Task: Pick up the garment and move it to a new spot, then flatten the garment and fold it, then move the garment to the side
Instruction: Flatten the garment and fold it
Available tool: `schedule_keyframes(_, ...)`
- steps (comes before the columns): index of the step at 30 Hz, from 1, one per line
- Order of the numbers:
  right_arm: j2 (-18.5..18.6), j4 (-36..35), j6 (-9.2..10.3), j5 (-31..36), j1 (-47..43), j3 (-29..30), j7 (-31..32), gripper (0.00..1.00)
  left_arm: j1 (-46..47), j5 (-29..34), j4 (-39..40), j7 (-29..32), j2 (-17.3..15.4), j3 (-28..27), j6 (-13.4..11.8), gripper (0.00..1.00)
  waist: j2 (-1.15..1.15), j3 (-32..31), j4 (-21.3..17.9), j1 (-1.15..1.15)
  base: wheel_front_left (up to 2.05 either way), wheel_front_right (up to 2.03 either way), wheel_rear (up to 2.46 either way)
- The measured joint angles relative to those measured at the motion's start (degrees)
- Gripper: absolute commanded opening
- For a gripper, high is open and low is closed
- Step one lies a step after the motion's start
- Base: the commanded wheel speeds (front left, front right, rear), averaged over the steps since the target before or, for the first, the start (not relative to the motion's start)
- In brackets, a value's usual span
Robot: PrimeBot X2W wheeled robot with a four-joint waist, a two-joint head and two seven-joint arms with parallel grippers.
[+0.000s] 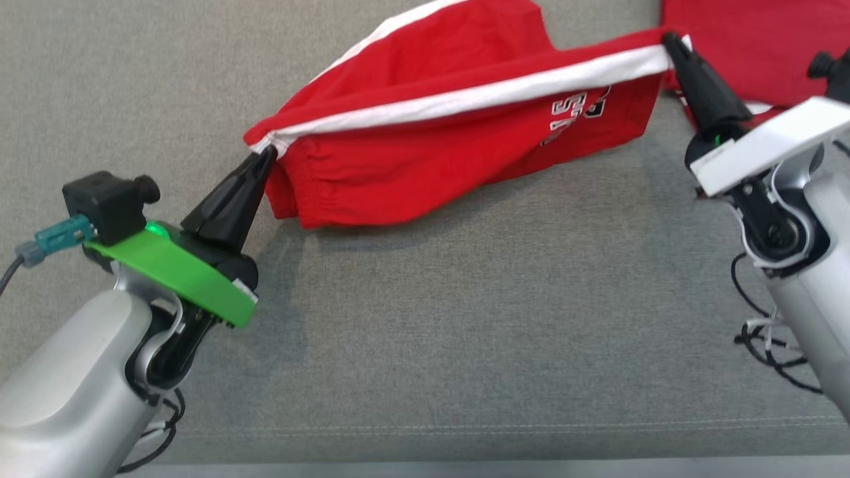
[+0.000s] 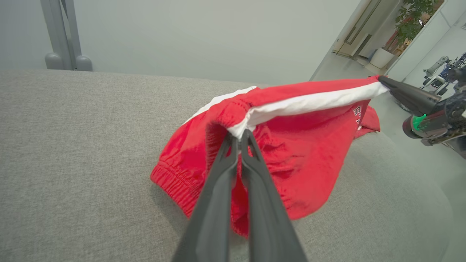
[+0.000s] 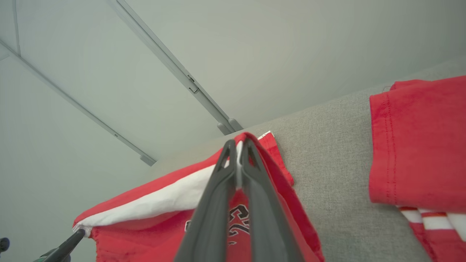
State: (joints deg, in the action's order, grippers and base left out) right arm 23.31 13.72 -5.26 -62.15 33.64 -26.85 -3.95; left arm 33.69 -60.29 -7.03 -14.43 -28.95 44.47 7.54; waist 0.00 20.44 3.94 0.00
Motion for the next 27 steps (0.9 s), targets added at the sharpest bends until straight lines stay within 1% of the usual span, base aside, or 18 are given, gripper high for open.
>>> schedule_keyframes(6,-0.1,3.7,0.41,2.2,7.4,-0.1,1.0,0.0,3.4,0.0,-1.3,0.0,2.6,-1.3,0.0,0.0,0.0,3.8,2.2,0.0,0.0,0.0,0.0)
schedule_keyframes(11,-0.4,7.5,1.34,4.2,12.9,-0.8,2.0,0.0,5.1,0.0,-2.1,0.0,4.5,-2.1,0.0,0.0,0.0,6.5,4.4,0.0,0.0,0.0,0.0)
schedule_keyframes(15,-0.6,10.6,1.44,5.9,16.6,-1.5,2.6,0.0,6.7,0.3,-2.4,0.0,5.9,-2.3,0.0,0.0,0.0,8.5,6.1,0.0,0.0,0.0,0.0)
schedule_keyframes(17,-0.9,11.9,1.81,6.5,18.7,-1.6,2.6,0.0,7.3,0.6,-2.5,0.0,6.8,-2.3,0.0,0.0,0.0,9.4,7.0,0.0,0.0,0.0,0.0)
schedule_keyframes(26,-2.0,18.3,1.93,9.9,25.8,-2.7,2.5,0.0,9.5,1.5,-3.8,0.0,10.2,-2.7,0.0,0.0,0.0,12.4,10.3,0.0,0.0,0.0,0.0)
schedule_keyframes(27,-2.0,19.0,2.37,10.1,26.4,-2.7,2.4,0.0,9.9,1.6,-3.8,0.0,10.5,-2.8,0.0,0.0,0.0,12.7,10.7,0.0,0.0,0.0,0.0)
